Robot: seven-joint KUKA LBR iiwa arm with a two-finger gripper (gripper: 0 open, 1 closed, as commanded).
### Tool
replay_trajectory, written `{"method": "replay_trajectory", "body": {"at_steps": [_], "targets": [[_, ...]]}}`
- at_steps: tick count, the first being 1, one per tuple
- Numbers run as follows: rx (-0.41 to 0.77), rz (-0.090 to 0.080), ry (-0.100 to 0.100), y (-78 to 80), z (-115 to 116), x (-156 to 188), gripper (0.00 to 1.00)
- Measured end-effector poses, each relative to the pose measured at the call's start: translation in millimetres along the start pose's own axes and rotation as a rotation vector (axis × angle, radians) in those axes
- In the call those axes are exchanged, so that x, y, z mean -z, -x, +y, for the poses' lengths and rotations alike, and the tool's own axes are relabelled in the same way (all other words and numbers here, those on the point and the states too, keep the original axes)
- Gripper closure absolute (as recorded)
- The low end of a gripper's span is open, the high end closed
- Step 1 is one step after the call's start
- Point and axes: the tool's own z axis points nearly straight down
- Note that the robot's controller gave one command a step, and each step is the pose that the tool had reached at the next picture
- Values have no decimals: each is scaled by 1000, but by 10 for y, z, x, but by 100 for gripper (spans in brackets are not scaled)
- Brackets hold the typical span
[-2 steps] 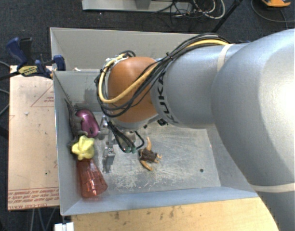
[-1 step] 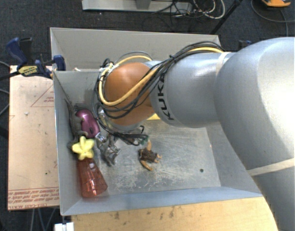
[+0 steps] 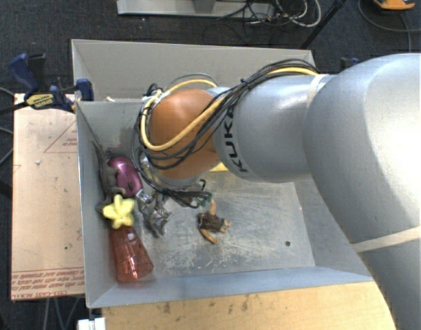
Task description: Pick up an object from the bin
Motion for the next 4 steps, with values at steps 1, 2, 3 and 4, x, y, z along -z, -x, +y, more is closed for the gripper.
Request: {"method": "replay_trajectory", "body": {"at_steps": [1, 2, 3, 4], "targets": [[0, 0, 0, 0, 0, -1, 100], [-1, 5, -5, -28, -28, -19, 0], [-1, 5, -5, -28, -30, -20, 0], [43, 5, 0, -121, -92, 250, 0]]}}
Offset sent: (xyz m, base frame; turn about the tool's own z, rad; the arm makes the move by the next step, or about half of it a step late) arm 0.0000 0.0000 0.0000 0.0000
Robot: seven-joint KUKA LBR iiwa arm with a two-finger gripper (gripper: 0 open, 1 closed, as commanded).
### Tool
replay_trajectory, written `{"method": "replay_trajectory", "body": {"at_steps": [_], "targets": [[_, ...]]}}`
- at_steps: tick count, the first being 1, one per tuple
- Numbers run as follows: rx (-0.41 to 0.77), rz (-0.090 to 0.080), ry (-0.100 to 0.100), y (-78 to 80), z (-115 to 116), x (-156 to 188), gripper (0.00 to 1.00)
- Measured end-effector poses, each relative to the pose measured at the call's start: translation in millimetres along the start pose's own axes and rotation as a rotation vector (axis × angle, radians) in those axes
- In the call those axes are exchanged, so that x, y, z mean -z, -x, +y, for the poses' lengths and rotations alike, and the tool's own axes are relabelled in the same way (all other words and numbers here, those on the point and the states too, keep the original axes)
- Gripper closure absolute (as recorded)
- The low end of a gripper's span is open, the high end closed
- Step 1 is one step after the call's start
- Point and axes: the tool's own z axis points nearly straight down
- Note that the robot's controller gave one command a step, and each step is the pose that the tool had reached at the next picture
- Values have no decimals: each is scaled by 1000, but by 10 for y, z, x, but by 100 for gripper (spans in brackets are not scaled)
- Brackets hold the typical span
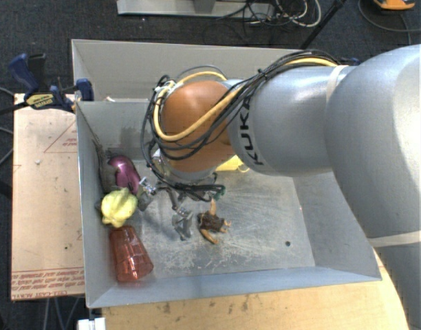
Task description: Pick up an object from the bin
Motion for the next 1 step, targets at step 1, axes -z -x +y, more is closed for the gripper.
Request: {"method": "replay_trajectory", "body": {"at_steps": [1], "targets": [[23, -10, -8, -525, 44, -31, 0]]}}
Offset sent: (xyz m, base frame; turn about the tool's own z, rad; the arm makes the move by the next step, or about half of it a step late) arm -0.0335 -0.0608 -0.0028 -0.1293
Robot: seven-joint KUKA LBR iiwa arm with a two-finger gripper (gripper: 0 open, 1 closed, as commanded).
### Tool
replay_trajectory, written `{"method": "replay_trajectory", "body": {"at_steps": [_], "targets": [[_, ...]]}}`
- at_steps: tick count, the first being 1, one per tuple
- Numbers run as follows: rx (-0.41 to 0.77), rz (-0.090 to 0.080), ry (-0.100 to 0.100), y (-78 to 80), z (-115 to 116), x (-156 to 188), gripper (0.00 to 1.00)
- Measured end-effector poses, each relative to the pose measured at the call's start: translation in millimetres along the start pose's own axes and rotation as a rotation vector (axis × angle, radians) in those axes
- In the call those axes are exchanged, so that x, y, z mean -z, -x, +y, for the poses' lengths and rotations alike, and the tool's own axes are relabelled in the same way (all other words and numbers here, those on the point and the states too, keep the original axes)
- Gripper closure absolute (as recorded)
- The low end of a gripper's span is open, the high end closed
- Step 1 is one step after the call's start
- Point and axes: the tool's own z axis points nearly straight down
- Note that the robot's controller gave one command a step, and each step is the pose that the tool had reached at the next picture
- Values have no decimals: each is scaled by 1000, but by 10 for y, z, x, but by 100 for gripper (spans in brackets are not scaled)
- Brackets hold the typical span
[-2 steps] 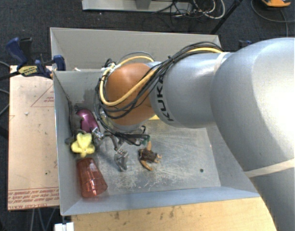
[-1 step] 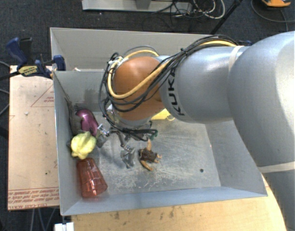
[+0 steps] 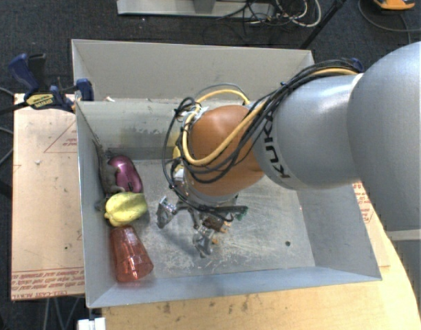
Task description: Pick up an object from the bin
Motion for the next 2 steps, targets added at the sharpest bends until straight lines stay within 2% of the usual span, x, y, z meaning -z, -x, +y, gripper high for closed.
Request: {"method": "replay_trajectory", "body": {"at_steps": [1, 2], "targets": [[25, 17, 11, -376, 168, -126, 0], [189, 7, 7, -222, -171, -164, 0]]}}
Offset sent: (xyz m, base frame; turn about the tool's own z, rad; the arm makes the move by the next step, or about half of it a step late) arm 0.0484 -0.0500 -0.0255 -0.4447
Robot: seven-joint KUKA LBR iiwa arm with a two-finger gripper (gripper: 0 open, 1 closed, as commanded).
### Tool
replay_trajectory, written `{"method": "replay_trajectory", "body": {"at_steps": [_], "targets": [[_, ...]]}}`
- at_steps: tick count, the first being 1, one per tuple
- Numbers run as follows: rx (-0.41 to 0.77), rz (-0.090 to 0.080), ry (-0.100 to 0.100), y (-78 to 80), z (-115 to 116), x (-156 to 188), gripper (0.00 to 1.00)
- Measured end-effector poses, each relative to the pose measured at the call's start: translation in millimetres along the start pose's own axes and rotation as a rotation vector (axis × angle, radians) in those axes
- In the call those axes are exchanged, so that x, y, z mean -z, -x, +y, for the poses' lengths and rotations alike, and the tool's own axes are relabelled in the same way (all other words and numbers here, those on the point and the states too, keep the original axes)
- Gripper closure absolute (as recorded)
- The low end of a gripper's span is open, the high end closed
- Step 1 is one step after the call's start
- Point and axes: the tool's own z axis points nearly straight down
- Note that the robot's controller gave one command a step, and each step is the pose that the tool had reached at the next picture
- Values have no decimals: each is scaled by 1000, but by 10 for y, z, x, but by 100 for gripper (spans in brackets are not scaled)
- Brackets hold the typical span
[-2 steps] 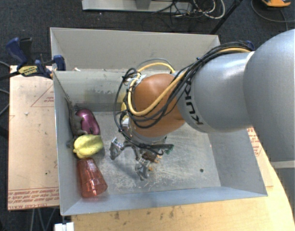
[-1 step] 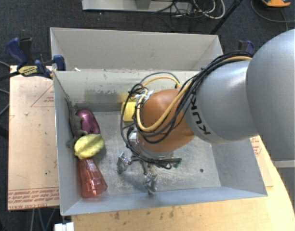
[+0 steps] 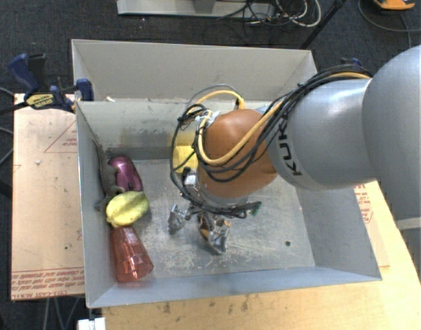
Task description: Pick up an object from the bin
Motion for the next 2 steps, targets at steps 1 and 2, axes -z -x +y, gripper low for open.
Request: {"method": "replay_trajectory", "body": {"at_steps": [1, 2], "targets": [[302, -2, -2, -27, -219, -3, 0], [329, 0, 1, 161, -680, -8, 0]]}}
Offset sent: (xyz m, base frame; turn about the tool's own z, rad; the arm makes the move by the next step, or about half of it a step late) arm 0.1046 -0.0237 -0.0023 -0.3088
